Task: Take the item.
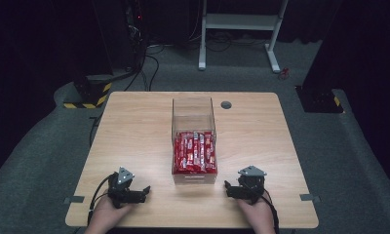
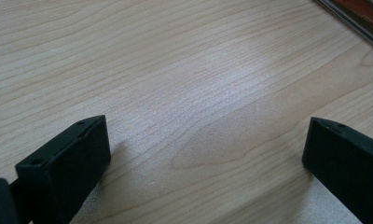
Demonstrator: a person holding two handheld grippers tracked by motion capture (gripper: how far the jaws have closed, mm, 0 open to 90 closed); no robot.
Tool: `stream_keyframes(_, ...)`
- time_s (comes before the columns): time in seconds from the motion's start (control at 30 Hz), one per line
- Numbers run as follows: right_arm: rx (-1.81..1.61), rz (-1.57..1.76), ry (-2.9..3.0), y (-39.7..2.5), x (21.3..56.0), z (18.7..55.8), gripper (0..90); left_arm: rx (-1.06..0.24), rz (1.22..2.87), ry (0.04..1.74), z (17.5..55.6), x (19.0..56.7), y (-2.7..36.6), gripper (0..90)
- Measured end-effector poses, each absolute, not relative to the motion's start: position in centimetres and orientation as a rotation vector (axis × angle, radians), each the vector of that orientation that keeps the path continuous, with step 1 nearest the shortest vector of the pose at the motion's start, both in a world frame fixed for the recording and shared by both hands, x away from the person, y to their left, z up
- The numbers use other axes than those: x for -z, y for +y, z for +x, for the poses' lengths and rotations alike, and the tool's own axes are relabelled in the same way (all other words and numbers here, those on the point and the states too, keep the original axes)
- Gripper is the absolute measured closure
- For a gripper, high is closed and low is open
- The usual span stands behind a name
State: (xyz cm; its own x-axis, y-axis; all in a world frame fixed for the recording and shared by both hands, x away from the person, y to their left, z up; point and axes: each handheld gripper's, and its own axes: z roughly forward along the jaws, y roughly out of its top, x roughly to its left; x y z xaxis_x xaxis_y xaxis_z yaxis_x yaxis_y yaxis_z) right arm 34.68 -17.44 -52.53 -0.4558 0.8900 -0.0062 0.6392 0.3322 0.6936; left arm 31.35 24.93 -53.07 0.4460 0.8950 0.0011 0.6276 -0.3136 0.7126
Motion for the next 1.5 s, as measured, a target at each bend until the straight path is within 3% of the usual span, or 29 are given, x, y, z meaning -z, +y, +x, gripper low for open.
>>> stream_keyframes(1.5,-1.114,1.221,2.12,-18.7,50.0,32.8,12.3,-0.561,2.019,1.327,32.7,53.0,24.6,3.3)
